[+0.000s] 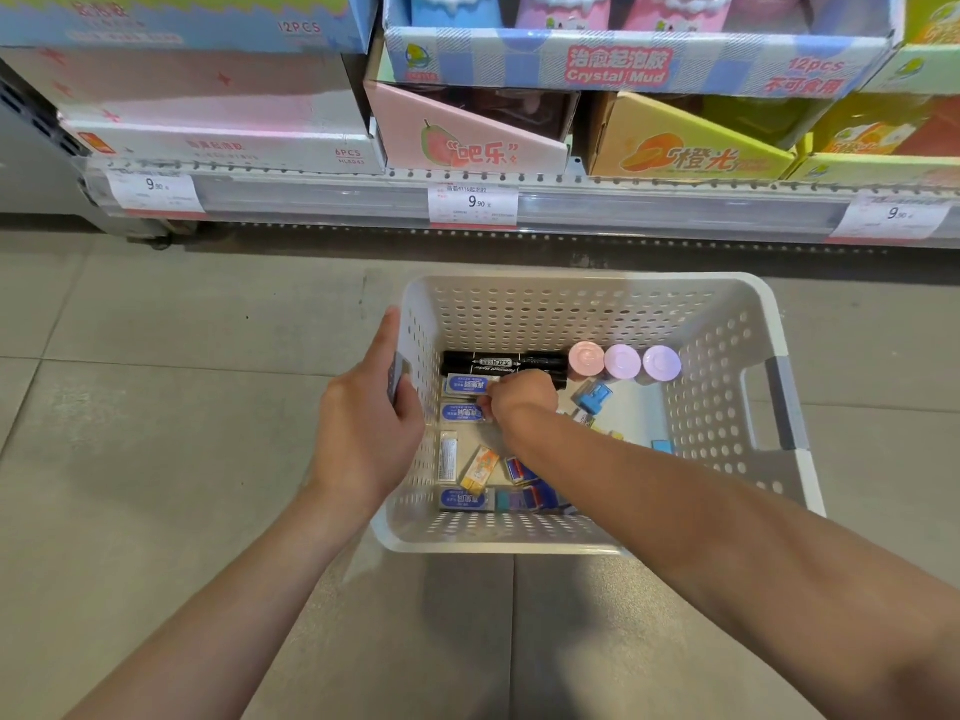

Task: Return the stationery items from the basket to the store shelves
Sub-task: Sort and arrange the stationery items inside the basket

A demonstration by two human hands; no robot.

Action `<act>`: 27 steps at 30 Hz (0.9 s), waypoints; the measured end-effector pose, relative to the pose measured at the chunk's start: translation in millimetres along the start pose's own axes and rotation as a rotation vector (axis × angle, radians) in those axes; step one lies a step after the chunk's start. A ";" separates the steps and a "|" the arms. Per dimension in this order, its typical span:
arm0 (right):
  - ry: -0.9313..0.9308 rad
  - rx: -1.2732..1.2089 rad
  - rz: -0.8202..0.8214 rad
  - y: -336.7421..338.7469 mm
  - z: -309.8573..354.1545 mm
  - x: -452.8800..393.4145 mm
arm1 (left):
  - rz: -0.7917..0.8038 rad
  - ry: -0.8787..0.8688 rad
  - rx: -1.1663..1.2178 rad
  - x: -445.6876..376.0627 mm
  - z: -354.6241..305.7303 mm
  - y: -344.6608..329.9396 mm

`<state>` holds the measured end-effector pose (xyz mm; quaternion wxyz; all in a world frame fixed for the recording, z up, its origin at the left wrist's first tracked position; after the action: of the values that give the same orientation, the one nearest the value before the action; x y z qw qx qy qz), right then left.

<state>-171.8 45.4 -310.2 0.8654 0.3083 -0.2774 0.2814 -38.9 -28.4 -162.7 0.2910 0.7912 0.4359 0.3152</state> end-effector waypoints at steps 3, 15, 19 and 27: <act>0.053 0.131 -0.012 7.5 8.5 10.7 | 0.005 0.010 0.006 -0.3 0.2 -0.2; 0.252 0.381 0.155 9.3 10.9 12.2 | -0.009 0.014 -0.021 0.9 -2.6 0.4; 0.361 0.605 0.281 8.3 15.6 16.0 | 0.003 0.022 -0.023 0.9 -2.1 0.3; 0.032 0.061 0.237 5.2 7.9 17.7 | 0.008 0.024 -0.016 1.6 -0.1 -0.2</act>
<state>-165.5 48.9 -291.5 0.8208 0.2948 -0.2892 0.3947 -38.4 -26.9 -162.4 0.2910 0.7866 0.4337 0.3294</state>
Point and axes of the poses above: each hand's wrist, its own x-axis away from the middle knuckle, its own y-axis out of the back of the hand, z = x × y, the point moved 5 cm from there along -x, towards the middle knuckle, and after that the axes turned 14 degrees about y, right-handed, at the moved point
